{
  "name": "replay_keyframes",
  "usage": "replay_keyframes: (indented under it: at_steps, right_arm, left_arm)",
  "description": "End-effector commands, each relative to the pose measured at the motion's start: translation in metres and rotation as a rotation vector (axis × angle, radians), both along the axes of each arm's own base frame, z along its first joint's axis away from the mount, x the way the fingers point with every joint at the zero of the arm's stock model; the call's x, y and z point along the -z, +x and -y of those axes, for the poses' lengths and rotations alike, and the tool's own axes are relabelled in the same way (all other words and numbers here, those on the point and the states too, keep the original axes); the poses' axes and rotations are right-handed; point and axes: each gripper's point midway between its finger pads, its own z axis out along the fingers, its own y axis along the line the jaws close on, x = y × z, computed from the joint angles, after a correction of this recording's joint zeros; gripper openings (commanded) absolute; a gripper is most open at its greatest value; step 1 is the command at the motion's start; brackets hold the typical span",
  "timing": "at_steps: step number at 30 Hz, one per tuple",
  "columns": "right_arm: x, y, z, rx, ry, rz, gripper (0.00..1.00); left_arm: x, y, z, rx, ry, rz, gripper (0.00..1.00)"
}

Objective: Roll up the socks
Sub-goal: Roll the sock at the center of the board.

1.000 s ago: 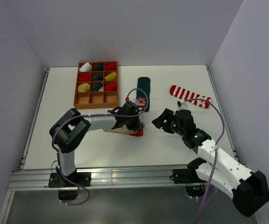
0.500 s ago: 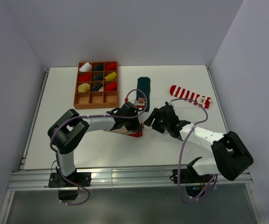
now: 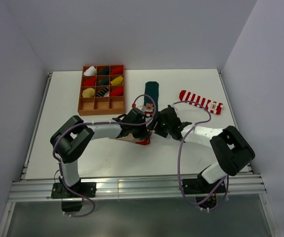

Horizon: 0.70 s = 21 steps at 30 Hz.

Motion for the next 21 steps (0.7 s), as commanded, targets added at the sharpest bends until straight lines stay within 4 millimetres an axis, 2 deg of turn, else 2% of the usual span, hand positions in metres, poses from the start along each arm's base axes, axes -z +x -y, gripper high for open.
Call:
replay_keyframes:
  at_steps: [1, 12, 21]
  right_arm:
    - [-0.018, 0.014, -0.016, -0.001, 0.035, 0.041, 0.65]
    - [0.003, 0.005, -0.020, 0.007, 0.036, -0.051, 0.59]
    - [0.006, 0.002, -0.025, -0.006, 0.041, -0.089, 0.51]
  left_arm:
    - [-0.010, -0.002, 0.003, 0.026, -0.012, 0.046, 0.02]
    - [-0.014, 0.000, 0.002, 0.013, -0.017, 0.089, 0.02]
    - [-0.015, 0.002, 0.002, 0.018, -0.009, 0.125, 0.02]
